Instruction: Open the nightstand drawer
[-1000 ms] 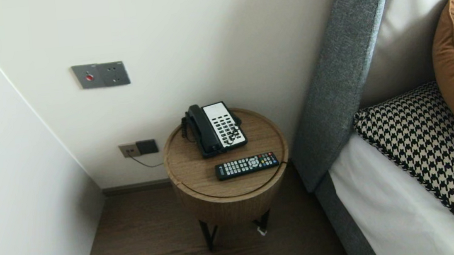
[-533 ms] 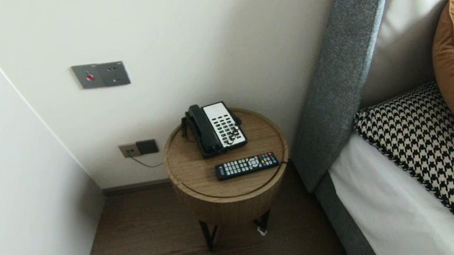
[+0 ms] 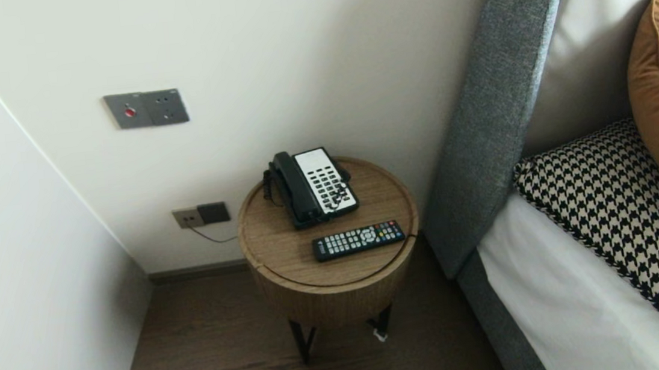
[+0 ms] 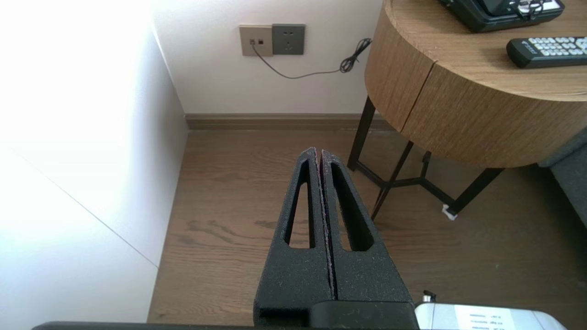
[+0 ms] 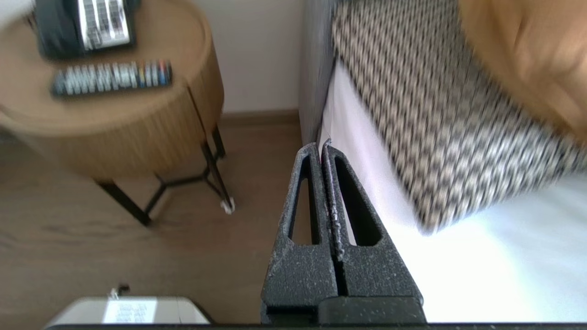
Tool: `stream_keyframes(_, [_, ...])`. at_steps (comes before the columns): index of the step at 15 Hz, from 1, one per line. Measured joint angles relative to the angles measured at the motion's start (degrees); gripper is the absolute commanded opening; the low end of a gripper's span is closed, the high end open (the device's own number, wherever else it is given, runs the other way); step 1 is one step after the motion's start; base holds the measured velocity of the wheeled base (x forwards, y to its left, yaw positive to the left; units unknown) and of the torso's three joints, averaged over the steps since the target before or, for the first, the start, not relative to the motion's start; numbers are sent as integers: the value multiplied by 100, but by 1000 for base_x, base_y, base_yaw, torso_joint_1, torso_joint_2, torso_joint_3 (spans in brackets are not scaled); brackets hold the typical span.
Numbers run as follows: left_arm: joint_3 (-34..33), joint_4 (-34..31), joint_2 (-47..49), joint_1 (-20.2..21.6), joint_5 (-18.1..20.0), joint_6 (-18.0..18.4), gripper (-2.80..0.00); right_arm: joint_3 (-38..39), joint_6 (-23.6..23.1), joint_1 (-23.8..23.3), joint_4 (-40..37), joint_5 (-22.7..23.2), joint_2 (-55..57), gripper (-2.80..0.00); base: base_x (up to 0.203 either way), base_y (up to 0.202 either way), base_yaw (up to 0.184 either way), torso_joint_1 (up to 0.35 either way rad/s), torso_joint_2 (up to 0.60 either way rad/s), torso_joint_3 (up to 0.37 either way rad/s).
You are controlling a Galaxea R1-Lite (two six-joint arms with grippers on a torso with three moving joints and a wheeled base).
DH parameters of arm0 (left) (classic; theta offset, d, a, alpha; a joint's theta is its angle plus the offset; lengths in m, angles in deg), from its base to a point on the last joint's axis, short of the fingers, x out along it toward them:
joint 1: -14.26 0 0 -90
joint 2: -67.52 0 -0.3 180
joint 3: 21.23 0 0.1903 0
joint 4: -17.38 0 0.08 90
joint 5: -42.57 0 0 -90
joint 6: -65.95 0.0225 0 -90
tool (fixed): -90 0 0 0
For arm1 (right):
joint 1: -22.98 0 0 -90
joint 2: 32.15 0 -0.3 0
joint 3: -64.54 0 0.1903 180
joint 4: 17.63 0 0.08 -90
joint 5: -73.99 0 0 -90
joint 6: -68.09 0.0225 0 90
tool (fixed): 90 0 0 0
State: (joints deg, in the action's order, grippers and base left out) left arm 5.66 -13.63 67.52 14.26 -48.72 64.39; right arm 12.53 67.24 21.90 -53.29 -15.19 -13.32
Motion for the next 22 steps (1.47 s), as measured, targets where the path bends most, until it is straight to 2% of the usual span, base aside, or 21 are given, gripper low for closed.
stream_keyframes(6, [0, -4, 0, 0, 3, 2, -280, -2597, 5, -53, 31, -226, 2622, -280, 0, 0, 0, 0, 0, 0])
stream_keyframes(9, [0, -5, 0, 0, 17, 27, -280, -3737, -47, -19, -601, -388, 3584, -280, 0, 0, 0, 0, 0, 0])
stream_keyframes(13, [0, -6, 0, 0, 17, 29, -280, -4474, 21, 285, -830, -384, 4787, -280, 0, 0, 0, 0, 0, 0])
stream_keyframes(18, [0, -4, 0, 2, 20, 27, -280, -5120, 522, 986, -826, -371, 6232, -280, 0, 0, 0, 0, 0, 0])
stream_keyframes(22, [-3, 5, 0, 0, 11, 16, -280, -5368, 702, 1432, -750, -366, 7174, -280, 0, 0, 0, 0, 0, 0])
